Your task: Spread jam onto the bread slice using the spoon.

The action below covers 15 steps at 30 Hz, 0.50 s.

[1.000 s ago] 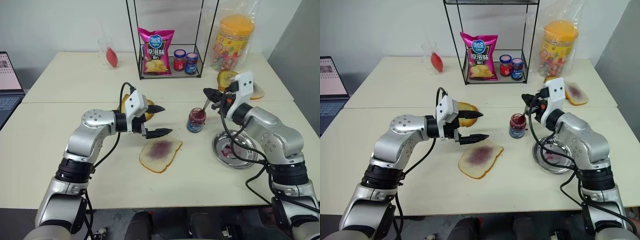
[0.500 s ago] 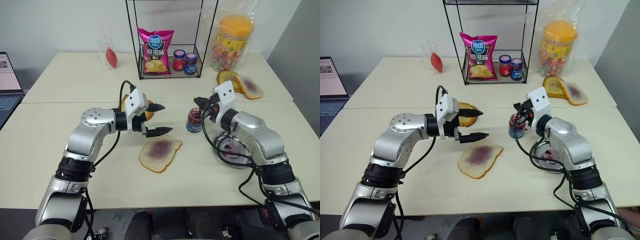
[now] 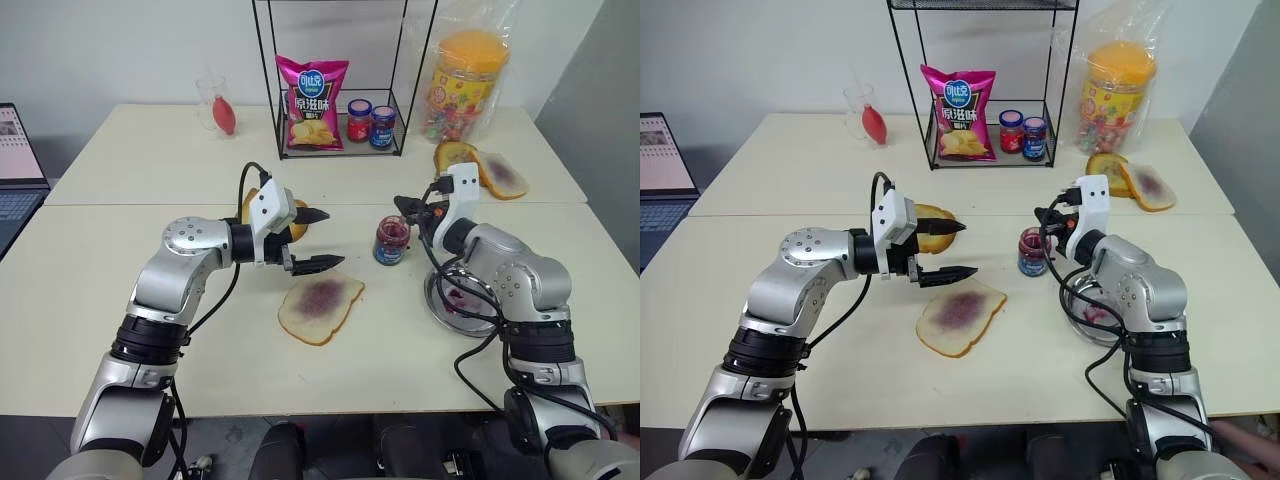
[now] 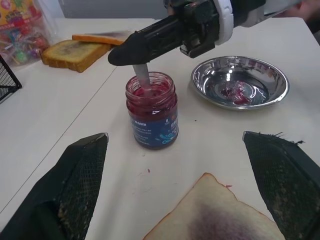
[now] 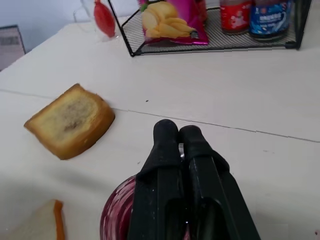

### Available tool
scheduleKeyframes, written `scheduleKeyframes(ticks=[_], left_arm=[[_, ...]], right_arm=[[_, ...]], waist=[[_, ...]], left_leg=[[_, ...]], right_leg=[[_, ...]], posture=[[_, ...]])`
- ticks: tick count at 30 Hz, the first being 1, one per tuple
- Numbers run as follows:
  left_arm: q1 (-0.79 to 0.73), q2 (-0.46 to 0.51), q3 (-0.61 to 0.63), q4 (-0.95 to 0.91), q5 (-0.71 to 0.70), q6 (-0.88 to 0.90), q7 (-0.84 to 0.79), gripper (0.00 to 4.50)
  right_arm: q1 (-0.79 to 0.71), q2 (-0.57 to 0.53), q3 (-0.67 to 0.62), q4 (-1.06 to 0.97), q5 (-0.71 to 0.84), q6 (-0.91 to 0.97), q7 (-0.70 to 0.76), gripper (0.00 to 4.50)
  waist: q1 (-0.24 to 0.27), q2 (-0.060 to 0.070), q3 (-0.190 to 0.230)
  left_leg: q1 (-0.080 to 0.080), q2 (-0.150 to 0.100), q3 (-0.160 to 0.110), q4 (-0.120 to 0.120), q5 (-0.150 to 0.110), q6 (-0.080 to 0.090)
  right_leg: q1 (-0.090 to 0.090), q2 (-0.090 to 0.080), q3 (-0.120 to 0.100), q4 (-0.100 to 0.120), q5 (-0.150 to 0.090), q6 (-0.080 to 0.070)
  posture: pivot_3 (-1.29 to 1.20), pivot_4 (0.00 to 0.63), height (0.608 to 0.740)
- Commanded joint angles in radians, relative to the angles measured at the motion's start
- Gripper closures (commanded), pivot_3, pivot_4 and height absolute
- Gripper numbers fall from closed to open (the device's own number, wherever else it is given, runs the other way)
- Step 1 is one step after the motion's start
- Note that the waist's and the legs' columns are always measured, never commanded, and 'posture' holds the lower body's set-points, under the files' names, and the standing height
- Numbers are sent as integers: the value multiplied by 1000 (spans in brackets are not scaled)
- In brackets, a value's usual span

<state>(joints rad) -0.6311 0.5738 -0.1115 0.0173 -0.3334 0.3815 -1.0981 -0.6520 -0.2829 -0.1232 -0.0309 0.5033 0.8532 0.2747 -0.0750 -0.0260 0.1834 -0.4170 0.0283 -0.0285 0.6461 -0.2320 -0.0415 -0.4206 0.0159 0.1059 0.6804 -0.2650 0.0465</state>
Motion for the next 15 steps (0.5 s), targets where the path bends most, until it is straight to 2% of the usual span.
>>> scheduleKeyframes(ticks=[1,8,15], left_arm=[[-18,-1,20,-9,-1,-23,10,0],[-23,-3,15,4,2,-39,8,0],[-26,-6,10,14,5,-55,1,0]], right_arm=[[-44,21,-84,-18,56,34,-35,4468],[-77,69,-195,-15,138,108,-111,4468],[-86,69,-228,-33,177,142,-152,4468]], waist=[[0,0,0],[0,0,0],[-1,0,0]], left_leg=[[0,0,0,0,0,0],[0,0,-1,0,0,0],[0,0,-1,0,0,0]], right_leg=[[0,0,0,0,0,0],[0,0,-1,0,0,0],[0,0,-1,0,0,0]], posture=[[0,150,740],[0,150,740],[0,150,740]])
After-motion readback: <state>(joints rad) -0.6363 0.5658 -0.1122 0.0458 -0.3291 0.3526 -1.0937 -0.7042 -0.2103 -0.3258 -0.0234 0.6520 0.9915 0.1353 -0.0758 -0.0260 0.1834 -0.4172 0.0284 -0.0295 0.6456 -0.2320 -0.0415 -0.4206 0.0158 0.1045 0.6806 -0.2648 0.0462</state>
